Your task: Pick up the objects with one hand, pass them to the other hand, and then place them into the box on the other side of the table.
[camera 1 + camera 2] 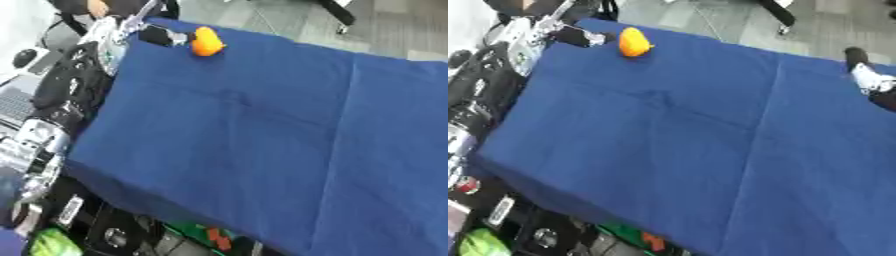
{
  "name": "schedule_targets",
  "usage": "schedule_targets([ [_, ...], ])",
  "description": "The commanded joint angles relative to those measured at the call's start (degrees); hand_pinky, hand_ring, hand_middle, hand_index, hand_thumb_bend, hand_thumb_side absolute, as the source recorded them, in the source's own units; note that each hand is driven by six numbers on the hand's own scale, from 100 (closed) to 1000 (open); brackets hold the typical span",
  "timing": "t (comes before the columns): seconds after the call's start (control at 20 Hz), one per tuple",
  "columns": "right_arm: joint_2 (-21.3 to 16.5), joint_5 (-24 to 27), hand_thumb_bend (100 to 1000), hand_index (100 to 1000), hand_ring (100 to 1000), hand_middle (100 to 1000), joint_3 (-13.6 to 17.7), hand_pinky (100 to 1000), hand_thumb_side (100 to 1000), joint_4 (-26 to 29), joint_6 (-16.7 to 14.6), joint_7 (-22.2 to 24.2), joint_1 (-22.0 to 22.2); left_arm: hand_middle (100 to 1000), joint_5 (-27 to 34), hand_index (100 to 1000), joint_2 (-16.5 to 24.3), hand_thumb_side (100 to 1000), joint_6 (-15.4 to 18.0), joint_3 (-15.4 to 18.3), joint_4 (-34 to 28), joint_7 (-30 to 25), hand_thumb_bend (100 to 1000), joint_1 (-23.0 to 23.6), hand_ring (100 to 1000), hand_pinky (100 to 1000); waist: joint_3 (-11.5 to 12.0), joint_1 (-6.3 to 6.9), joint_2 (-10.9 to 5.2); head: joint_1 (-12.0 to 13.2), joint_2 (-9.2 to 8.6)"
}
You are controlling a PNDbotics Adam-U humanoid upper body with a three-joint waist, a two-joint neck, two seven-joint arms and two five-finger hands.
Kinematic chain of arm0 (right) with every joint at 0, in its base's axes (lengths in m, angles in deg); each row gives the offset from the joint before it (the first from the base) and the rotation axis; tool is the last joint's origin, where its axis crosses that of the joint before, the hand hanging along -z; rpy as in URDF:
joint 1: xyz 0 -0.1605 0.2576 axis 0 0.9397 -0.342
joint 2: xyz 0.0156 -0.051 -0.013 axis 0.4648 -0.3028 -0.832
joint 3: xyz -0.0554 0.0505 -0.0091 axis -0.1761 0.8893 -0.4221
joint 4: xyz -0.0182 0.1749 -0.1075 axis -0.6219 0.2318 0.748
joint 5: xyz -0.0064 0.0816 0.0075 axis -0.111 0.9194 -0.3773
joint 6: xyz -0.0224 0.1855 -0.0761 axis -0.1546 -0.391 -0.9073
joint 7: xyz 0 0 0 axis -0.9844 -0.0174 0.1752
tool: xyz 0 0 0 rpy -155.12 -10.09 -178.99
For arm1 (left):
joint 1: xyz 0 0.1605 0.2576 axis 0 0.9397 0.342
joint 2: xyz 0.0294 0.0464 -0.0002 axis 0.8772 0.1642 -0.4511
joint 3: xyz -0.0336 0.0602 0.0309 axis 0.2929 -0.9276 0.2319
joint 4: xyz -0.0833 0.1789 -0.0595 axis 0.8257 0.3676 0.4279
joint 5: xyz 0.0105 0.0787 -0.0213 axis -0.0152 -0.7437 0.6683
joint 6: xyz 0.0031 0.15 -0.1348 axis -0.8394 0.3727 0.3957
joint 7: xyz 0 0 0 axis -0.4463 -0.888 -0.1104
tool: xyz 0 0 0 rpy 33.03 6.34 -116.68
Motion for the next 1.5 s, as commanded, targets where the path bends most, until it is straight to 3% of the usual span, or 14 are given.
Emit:
schedule_targets([
  [0.05, 0.2, 0.9, 285, 935, 774, 781, -0.1, 850, 386, 2.0, -0.1, 0.3, -1.1, 766, -4.1, 870, 1.0, 544, -2.8, 1.3, 3.6, 2.8, 618, -2.2, 717, 780, -0.6, -0.09, 0.61, 1.2, -0.11],
  [0.5, -1.4, 3.4, 281, 938, 769, 778, 0.5, 841, 383, 3.6, 0.5, 0.5, 0.0, 759, -4.2, 857, 1.8, 516, -9.4, 2.9, 6.9, 9.0, 607, -2.8, 695, 764, -3.8, 0.62, 4.05, 2.7, -0.11],
  [0.85, -2.6, 5.3, 280, 939, 764, 775, 0.9, 833, 378, 4.1, 1.2, 0.7, 1.0, 782, -4.3, 875, 2.6, 514, -14.4, 3.3, 9.4, 10.1, 593, -2.5, 708, 759, -5.9, 1.39, 6.24, 3.6, -0.12],
  [1.2, -3.4, 6.5, 277, 939, 762, 774, 1.4, 830, 377, 4.1, 1.6, 0.8, 1.1, 762, -3.4, 842, 3.1, 410, -22.0, 4.0, 12.8, 15.6, 499, -2.4, 668, 732, -7.8, 1.81, 7.73, 4.2, -1.03],
  [1.5, -3.7, 6.9, 274, 949, 762, 774, 1.6, 830, 378, 3.9, 1.9, 0.8, 1.1, 658, 0.0, 734, 3.3, 319, -23.0, 3.9, 14.3, 19.6, 392, -2.3, 567, 681, -8.2, 1.88, 8.23, 4.4, -1.09],
])
